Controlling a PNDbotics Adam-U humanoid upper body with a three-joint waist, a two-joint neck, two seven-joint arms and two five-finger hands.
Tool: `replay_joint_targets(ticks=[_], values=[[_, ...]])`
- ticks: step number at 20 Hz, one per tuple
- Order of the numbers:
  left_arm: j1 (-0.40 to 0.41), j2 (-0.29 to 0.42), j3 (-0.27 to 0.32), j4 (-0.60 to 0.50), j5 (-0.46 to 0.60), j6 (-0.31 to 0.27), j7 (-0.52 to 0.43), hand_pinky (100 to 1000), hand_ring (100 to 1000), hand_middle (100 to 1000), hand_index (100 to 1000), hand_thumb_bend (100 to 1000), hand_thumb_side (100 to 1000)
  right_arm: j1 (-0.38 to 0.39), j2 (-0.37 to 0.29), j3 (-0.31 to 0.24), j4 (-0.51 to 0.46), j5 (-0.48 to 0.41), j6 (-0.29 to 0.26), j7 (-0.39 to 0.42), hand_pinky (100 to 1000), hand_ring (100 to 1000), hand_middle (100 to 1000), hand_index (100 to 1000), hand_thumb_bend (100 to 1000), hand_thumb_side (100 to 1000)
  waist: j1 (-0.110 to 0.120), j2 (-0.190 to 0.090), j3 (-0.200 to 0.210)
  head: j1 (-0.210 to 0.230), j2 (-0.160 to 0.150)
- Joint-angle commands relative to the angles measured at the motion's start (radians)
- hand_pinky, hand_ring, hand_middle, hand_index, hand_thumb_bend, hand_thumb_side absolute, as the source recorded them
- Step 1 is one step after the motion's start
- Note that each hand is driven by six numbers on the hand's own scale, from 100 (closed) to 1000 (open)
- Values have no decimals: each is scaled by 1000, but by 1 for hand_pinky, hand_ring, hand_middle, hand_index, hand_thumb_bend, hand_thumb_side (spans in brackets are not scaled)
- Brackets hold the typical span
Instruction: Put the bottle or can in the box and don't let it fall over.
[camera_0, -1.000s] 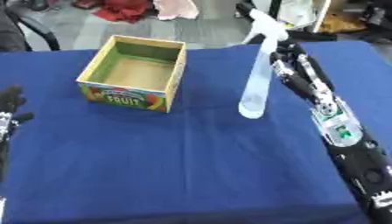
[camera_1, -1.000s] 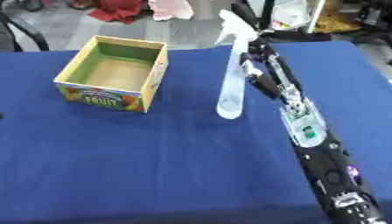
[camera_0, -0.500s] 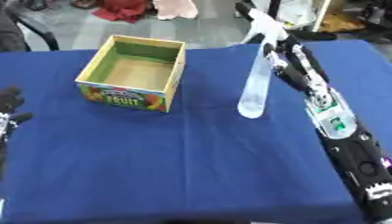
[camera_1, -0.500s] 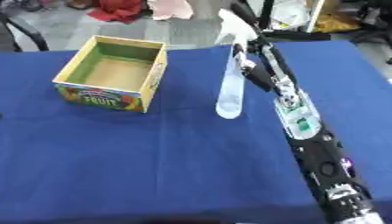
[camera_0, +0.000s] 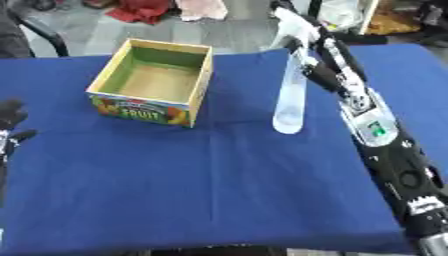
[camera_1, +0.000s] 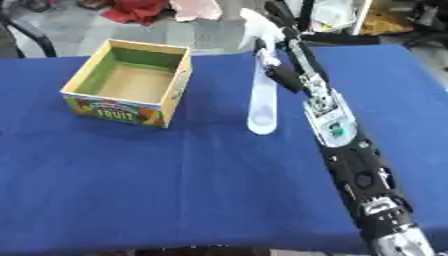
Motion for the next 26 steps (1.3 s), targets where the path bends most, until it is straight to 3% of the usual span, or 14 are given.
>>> replay_joint_targets(ticks=[1,17,26], values=[[-16,4,-2,-18,3,-2,-5,833,936,938,867,528,823,-31,-3,-11,29,23,-4,-3,894,904,886,999,100,737,2,-5,4,-7,-2],[-18,2,-3,-18,4,-1,-7,833,936,938,867,525,823,-54,10,-32,170,111,-18,-18,897,909,888,963,100,745,2,-2,14,-17,-2],[-18,1,-2,-18,5,-1,-6,833,936,938,867,526,823,-41,7,-50,235,156,-17,8,914,956,937,885,100,653,1,-3,16,-18,-2]])
